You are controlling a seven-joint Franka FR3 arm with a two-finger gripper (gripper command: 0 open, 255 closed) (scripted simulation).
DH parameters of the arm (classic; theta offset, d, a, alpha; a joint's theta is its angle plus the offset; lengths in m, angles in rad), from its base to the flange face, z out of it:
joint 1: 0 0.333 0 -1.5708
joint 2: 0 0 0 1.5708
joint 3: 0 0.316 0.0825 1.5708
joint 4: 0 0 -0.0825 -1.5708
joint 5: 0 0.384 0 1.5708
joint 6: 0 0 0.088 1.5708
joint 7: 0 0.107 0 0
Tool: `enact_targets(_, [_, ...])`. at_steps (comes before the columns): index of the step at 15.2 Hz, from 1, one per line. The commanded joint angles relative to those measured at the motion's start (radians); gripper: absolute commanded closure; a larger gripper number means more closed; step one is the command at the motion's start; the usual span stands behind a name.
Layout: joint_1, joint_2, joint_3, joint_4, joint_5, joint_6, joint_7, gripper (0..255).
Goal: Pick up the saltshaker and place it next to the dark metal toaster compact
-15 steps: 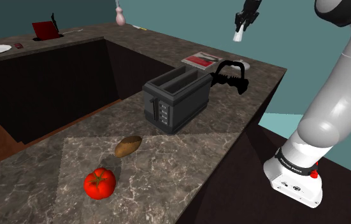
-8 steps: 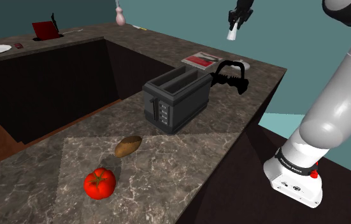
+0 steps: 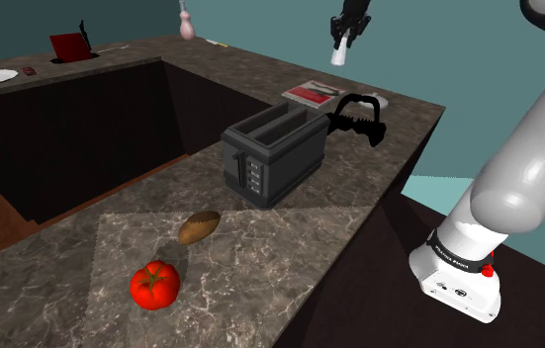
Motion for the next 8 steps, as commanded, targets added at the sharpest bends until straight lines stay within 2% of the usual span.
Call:
enact_targets(1, [0.023, 0.001, 0.023, 0.0, -0.014, -0.003, 0.051, 255])
enact_targets(8, [0.103, 0.022, 0.101, 0.03, -0.053, -0.032, 0.218, 255])
